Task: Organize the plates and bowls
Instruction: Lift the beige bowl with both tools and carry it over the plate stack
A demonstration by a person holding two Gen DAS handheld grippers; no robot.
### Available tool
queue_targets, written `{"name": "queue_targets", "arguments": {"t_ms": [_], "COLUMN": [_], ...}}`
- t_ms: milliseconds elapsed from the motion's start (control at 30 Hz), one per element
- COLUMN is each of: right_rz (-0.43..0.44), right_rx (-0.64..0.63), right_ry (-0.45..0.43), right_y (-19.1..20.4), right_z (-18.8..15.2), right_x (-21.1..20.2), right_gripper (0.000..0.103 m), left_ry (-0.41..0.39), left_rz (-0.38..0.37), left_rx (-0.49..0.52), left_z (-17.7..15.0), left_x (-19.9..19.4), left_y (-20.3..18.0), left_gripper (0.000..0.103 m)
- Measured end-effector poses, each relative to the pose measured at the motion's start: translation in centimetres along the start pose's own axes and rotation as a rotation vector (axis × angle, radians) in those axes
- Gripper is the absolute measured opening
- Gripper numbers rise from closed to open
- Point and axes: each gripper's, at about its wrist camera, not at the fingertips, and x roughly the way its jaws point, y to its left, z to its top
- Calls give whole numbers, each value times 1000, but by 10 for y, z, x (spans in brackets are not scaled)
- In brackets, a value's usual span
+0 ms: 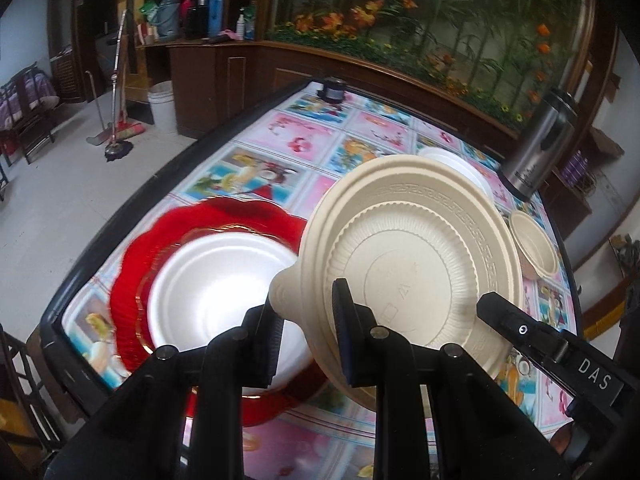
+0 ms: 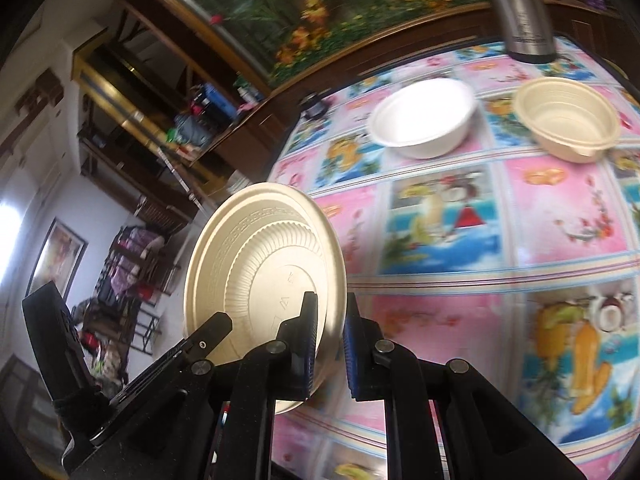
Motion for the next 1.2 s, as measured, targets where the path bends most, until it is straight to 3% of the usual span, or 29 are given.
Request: {"name": "queue_targets", "arguments": {"t_ms": [267, 967, 1200], "right_rz": [40, 89, 89], "right_rx": [-61, -146, -160], "right_ry": [36, 75, 99], "right_y": [40, 93, 101], "right_z": [-6, -19, -22], "right_x": [19, 33, 44], "right_gripper": [12, 12, 12], "left_ry": [-22, -65, -36], "left_rz": [28, 48, 62], "left_rx": [-41, -107, -117], "left_z": [3, 3, -2], "left_x": [-10, -34, -22], "left_y": [33, 82, 90], "left_gripper": [21, 21, 21]}}
